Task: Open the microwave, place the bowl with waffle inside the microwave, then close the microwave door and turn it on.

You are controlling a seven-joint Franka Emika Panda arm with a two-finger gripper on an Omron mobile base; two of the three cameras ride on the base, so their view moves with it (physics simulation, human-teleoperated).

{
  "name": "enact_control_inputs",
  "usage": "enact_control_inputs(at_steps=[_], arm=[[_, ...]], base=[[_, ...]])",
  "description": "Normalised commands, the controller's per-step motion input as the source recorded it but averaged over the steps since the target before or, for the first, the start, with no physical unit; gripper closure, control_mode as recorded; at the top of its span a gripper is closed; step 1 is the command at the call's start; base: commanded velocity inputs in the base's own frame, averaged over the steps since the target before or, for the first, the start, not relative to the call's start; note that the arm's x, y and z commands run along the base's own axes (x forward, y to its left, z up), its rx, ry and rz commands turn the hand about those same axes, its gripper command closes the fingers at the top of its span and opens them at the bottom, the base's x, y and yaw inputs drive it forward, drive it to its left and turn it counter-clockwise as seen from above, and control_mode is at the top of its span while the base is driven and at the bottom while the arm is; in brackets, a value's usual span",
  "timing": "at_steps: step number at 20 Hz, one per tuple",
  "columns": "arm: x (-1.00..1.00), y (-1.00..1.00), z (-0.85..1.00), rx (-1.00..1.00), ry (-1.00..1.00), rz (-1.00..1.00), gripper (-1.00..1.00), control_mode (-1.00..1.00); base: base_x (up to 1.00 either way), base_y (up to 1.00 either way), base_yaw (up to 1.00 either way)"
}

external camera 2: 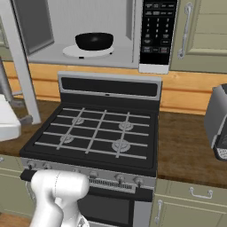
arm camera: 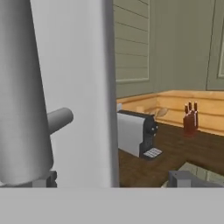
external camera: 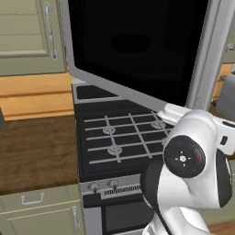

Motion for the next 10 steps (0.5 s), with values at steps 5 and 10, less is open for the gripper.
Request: enact_control_inputs(at_steps=[5, 10], arm=[[0.12, 0.08, 0.01, 0.00, 0.00, 0.31, -1.00, -1.00], [0.00, 0.37, 0.18, -0.02, -0.10, 0.06, -1.00, -1.00]], base=[[0.00, 0.00, 0.00], [0.00, 0.00, 0.00]])
